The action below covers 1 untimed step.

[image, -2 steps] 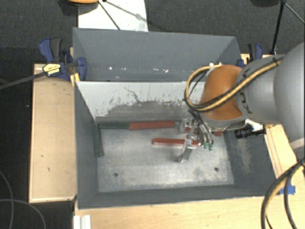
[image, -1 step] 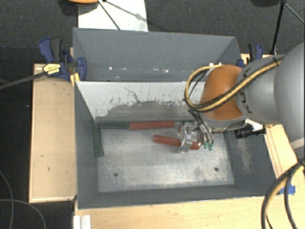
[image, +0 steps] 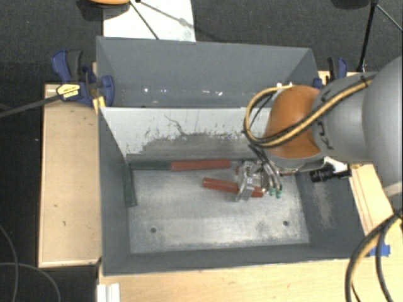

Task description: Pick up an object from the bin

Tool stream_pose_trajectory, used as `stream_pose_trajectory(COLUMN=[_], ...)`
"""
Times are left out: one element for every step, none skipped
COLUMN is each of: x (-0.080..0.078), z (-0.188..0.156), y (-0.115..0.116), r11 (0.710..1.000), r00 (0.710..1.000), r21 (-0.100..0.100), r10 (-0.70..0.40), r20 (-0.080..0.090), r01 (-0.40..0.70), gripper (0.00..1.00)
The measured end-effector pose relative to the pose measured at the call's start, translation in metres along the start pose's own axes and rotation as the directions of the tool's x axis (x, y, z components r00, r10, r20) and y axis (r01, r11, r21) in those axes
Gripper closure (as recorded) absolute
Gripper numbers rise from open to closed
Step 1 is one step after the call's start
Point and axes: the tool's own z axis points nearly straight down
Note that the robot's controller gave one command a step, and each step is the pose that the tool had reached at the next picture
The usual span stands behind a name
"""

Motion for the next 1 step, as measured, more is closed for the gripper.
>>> stream_pose_trajectory(x=[0.0099], z=[-0.1564], y=[0.0096], r11=[1.000], r00=[1.000], r21=[0.000], r10=[-0.001], r20=[0.000], r01=[0.001], gripper=[1.00])
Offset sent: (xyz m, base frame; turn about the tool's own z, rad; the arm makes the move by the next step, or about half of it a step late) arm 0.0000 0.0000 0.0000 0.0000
